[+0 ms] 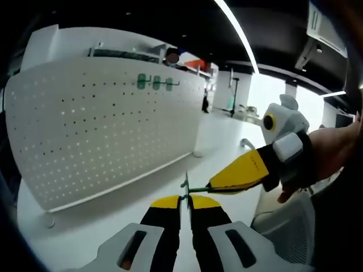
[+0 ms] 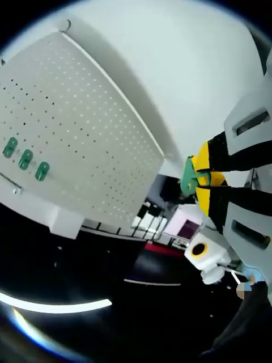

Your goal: Insert the hook assembly into the mounting plate slot until the hook locks in place.

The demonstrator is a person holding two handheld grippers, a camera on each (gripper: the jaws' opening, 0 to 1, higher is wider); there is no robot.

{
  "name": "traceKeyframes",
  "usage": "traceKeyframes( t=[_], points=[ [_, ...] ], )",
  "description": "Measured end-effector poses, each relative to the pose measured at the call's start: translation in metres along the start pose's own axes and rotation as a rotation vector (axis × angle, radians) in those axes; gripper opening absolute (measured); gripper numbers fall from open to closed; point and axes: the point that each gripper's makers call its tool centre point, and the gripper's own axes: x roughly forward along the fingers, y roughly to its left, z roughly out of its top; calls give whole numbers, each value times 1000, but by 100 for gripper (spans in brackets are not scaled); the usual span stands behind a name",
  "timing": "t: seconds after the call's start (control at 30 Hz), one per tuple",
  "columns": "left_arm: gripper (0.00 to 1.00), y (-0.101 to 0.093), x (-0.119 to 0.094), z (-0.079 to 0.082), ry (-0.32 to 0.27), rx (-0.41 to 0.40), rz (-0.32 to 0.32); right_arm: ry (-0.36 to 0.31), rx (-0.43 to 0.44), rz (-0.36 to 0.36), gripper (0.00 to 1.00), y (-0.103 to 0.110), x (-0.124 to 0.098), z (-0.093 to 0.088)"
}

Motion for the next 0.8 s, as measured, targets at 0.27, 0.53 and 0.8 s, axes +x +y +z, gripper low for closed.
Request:
traceKeyframes(
  t=[0.27, 0.53, 0.8],
  points=[
    [4, -1, -4, 5, -20, -13, 0, 4, -19, 11, 7, 6, 0, -1],
    [3, -1, -5, 8, -4, 3, 27, 1, -113, -5, 7, 9, 0, 3],
    [2, 8, -4, 9, 31, 20, 56, -11, -338, -37, 12, 13, -5, 15]
  ],
)
